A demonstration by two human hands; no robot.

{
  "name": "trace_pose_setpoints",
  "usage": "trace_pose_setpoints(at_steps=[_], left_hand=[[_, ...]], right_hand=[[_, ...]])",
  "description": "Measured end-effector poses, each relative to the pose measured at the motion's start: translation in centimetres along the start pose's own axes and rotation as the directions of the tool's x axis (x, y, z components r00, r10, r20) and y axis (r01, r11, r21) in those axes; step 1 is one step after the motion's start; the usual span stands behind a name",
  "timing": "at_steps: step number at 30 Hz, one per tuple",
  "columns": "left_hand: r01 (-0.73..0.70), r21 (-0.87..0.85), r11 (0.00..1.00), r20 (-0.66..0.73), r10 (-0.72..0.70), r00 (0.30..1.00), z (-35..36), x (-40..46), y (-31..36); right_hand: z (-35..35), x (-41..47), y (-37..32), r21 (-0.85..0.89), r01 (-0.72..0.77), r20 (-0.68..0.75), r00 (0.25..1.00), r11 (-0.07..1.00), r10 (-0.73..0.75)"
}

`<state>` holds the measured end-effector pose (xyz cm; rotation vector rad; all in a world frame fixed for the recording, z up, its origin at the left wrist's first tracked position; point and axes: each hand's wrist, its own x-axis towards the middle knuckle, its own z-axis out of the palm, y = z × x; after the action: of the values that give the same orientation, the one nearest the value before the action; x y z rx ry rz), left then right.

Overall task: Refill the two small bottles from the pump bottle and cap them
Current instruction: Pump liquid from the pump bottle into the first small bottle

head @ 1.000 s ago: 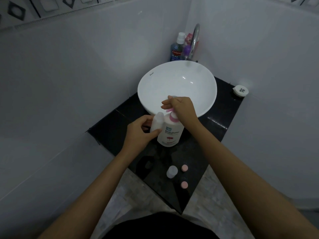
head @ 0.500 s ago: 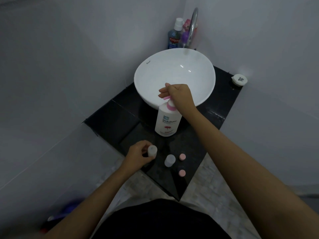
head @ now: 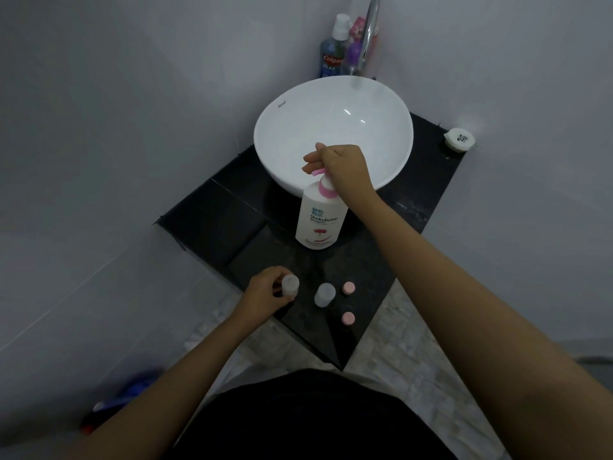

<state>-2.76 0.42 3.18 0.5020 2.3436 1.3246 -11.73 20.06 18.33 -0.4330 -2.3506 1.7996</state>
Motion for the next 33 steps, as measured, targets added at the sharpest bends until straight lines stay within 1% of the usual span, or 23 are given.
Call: trace_pose_setpoints(at_steps=[9,13,15,17,19,21,23,29,33], left_hand=[[0.008,-0.003,1.000,0.011,-0.008,1.000,0.5,0.2,0.3],[-0.062,0.004,0.998,-0.015,0.062,0.998,0.4,0.2,0.9],[-0.119,0.048,0.992,-0.014,0.120,0.993,0.4,0.6,1.7],[-0.167,0.112,0.980,0.016,0.167,0.986,0.4,1.2,2.6],[-0.204,0.188,0.961,0.073,0.194,0.978,0.4,1.9,3.4],[-0.247,0.297,0.922,0.161,0.207,0.965,0.5,2.3,3.9],[-0.278,0.366,0.888,0.217,0.208,0.954,0.8,2.4,4.0],[-0.294,0.424,0.857,0.218,0.218,0.951,1.3,2.3,4.3],[-0.266,0.373,0.889,0.161,0.221,0.962,1.3,2.2,4.6]], right_hand=[[-0.1,-0.1,-0.1,-0.006,0.010,0.005,1.000,1.000,-0.010],[-0.1,-0.1,-0.1,-0.004,0.007,0.007,1.000,1.000,-0.007],[-0.1,-0.1,-0.1,-0.004,0.010,0.004,1.000,1.000,-0.010],[-0.1,-0.1,-0.1,0.000,0.011,0.001,1.000,1.000,-0.011],[0.0,-0.1,0.0,0.004,0.010,-0.001,1.000,1.000,-0.010],[0.0,0.0,0.0,0.004,0.011,0.000,1.000,1.000,-0.011],[0.0,0.0,0.1,0.008,0.011,0.000,1.000,1.000,-0.011],[0.0,0.0,0.1,0.011,0.014,-0.005,1.000,1.000,-0.014],[0.0,-0.1,0.1,0.013,0.015,-0.006,1.000,1.000,-0.015]])
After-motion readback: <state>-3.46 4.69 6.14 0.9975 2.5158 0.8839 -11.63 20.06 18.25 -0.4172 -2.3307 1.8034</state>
